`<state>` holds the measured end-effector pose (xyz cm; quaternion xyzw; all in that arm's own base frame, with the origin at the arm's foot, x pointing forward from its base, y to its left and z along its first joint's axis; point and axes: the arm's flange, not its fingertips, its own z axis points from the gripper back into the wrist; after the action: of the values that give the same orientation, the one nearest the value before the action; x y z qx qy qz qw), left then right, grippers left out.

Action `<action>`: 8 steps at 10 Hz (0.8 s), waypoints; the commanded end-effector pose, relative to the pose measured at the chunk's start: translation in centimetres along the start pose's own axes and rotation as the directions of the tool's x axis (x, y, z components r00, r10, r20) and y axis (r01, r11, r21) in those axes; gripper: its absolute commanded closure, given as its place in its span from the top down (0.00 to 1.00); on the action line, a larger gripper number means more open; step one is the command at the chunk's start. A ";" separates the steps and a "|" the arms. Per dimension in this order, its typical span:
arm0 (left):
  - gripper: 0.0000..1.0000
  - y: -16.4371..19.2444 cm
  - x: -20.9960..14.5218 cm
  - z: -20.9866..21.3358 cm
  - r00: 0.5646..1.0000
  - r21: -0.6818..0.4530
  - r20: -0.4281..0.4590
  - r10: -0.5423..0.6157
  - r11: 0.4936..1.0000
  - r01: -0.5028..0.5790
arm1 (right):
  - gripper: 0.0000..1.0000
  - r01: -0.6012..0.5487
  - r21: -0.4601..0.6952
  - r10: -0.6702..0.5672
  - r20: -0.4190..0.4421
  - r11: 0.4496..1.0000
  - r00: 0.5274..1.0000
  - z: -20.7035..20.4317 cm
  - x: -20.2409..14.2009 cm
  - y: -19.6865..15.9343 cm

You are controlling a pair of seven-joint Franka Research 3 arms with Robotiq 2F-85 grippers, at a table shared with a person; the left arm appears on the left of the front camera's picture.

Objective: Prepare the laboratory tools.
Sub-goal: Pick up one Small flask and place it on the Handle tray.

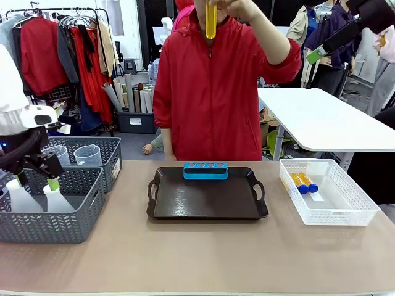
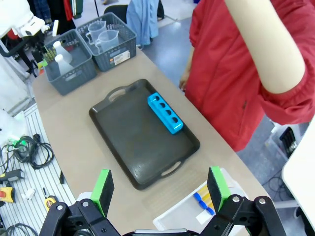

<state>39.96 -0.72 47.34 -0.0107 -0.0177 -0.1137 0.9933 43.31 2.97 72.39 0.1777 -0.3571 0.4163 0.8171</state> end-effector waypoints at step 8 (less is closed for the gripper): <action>1.00 1.5 3.4 -4.4 0.988 0.030 0.049 0.148 0.988 -0.150 | 1.00 -0.007 0.008 0.007 0.007 1.000 1.000 0.0 0.1 0.0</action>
<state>43.72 -0.08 42.98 -0.0054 -0.0431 -0.0519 0.9977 43.31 2.96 72.39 0.1776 -0.3570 0.4162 0.8172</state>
